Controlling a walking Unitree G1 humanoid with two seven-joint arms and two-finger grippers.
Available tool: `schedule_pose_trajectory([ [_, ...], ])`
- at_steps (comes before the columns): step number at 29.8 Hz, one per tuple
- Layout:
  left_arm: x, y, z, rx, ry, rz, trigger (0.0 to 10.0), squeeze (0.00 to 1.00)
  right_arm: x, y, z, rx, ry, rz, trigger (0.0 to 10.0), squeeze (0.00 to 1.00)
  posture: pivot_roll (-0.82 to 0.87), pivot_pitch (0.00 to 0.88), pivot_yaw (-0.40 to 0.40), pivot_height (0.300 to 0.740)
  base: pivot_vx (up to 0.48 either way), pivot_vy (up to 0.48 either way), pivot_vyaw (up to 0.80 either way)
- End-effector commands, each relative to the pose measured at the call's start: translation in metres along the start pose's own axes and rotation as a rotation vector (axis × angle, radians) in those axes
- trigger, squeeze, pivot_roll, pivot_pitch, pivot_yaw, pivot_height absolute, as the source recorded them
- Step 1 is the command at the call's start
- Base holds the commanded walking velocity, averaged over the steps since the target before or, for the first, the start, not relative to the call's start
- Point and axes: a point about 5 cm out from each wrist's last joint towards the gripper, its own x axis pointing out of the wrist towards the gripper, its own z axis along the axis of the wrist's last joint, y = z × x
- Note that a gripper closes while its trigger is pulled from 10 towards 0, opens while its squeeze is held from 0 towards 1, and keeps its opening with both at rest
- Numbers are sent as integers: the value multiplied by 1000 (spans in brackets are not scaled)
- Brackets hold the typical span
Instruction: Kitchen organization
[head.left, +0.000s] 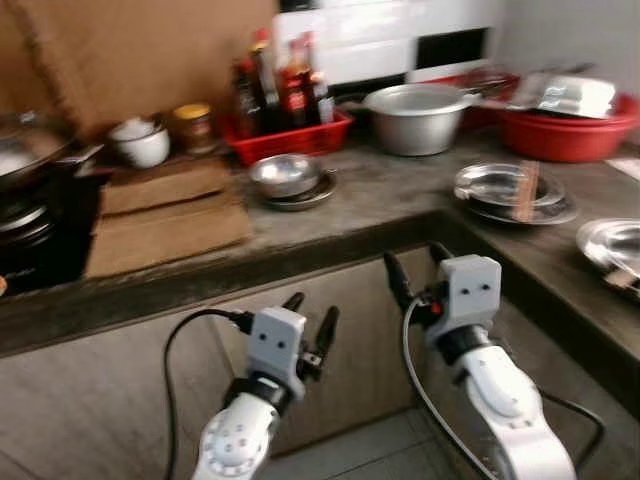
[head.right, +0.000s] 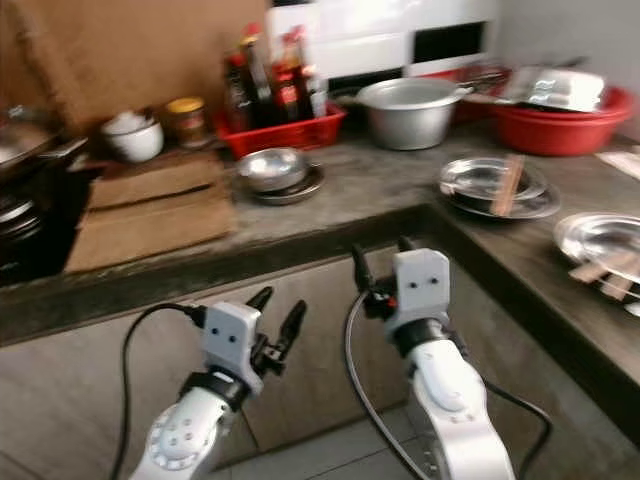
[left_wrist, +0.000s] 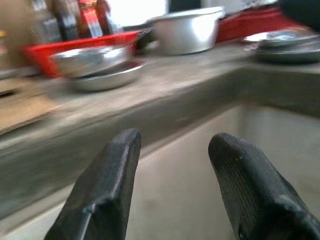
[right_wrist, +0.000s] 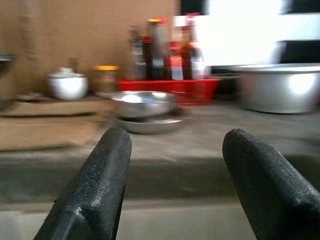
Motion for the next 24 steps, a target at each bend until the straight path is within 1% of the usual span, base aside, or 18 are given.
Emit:
schedule_pose_trajectory([
  [1,2,-7,3,-4,-10,-24,10000,0,-1,-8,0,-1,1,-31,10000,0,32,10,31,740,285,0,0],
  [14,3,-8,3,-7,-10,-25,10000,0,3,-11,1,-1,-14,-39,10000,0,33,14,28,740,288,0,0],
  [17,3,-8,3,-6,-10,-23,10000,0,4,-10,2,-18,-18,-28,10000,0,33,15,28,740,287,0,0],
  [20,3,-8,3,-6,-8,-23,10000,0,5,-9,2,-46,-19,-18,10000,0,34,16,27,740,285,0,652],
  [24,2,-8,3,-7,-8,-23,10000,0,7,-9,2,-30,-13,-21,10000,0,34,17,27,740,285,0,800],
])
